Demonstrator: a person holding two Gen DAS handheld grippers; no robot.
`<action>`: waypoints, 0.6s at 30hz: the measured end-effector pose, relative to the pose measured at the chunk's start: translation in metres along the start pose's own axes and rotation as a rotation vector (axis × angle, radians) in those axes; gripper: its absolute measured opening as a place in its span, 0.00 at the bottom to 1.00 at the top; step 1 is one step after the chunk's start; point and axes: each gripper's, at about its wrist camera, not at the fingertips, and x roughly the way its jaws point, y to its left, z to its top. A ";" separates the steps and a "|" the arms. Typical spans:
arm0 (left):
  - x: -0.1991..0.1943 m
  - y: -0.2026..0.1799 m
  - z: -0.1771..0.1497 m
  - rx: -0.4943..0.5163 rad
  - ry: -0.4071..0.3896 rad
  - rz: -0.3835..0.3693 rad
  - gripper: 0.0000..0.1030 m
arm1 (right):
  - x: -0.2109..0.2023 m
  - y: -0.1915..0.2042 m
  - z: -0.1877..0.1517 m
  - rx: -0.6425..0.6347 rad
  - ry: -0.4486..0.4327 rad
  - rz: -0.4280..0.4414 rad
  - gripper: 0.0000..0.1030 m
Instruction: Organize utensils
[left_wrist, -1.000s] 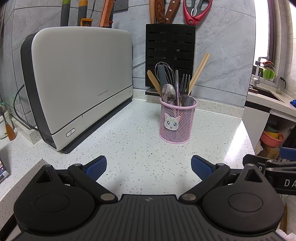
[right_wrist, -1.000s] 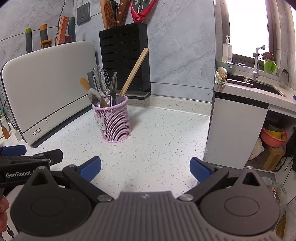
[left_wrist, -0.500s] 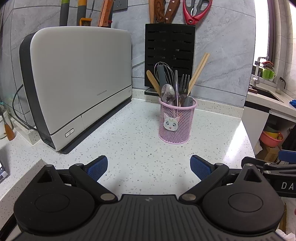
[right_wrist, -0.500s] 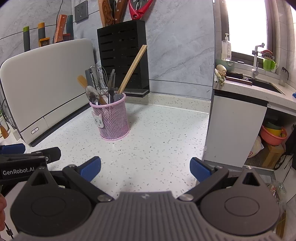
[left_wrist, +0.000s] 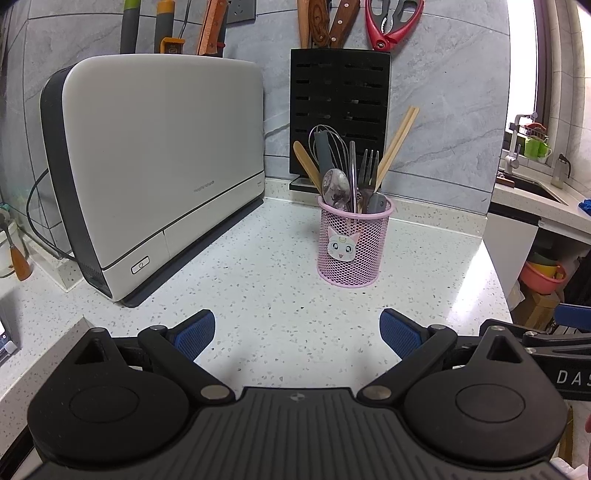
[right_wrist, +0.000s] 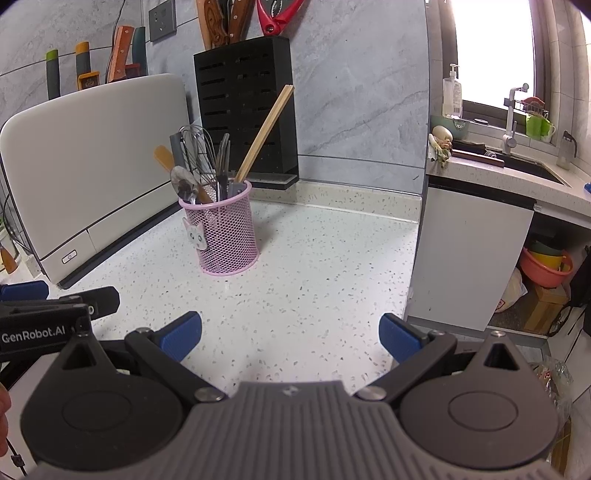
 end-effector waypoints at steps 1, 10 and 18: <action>0.000 0.000 0.000 0.002 -0.002 -0.001 1.00 | 0.000 0.000 -0.001 -0.001 0.001 0.000 0.97; -0.002 0.000 0.001 0.014 -0.016 0.006 1.00 | 0.001 0.001 -0.001 -0.005 0.003 0.000 0.97; -0.001 0.000 0.000 0.019 -0.017 0.000 1.00 | 0.003 0.001 -0.002 -0.003 0.011 -0.001 0.97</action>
